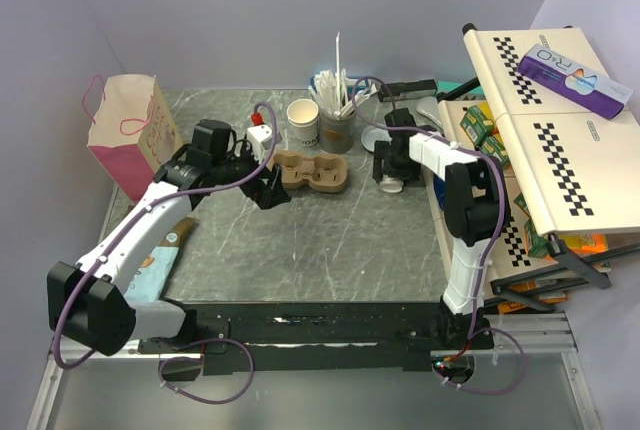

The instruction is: Pack the takeout coffee

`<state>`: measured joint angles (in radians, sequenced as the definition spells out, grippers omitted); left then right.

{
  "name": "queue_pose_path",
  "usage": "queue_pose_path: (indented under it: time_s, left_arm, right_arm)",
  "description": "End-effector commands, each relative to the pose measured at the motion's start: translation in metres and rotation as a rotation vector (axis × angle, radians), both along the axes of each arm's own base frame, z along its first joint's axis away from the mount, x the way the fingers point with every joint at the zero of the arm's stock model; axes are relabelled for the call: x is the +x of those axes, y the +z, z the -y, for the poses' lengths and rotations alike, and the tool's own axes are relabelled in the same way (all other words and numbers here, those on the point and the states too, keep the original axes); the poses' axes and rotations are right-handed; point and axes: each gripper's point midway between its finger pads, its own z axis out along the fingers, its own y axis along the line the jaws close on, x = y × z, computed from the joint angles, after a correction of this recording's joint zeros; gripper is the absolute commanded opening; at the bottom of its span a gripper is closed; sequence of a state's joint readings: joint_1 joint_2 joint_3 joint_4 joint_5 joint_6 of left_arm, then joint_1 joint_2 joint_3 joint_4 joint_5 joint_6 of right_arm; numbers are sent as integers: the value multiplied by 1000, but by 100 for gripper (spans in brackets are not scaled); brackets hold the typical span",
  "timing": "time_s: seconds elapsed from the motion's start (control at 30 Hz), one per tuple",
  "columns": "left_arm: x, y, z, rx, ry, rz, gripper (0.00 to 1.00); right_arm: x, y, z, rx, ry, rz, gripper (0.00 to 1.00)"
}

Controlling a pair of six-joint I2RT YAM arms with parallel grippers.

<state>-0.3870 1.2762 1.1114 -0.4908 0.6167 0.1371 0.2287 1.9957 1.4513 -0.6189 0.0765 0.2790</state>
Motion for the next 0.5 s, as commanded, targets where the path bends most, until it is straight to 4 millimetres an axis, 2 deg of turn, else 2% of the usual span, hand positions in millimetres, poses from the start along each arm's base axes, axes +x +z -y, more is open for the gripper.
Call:
queue_pose_path:
  time_s: [0.0, 0.2, 0.4, 0.47]
  left_arm:
    - [10, 28, 8, -53, -21, 59, 97]
    - [14, 25, 13, -73, -26, 51, 97]
    - [24, 23, 25, -86, -64, 37, 96]
    - [27, 24, 28, -91, -75, 43, 96]
  right_arm:
    - [12, 24, 4, 23, -2, 84, 82]
    - [16, 43, -4, 95, 89, 148, 71]
    - [4, 52, -3, 103, 135, 178, 65]
    - [-1, 63, -6, 122, 174, 203, 61]
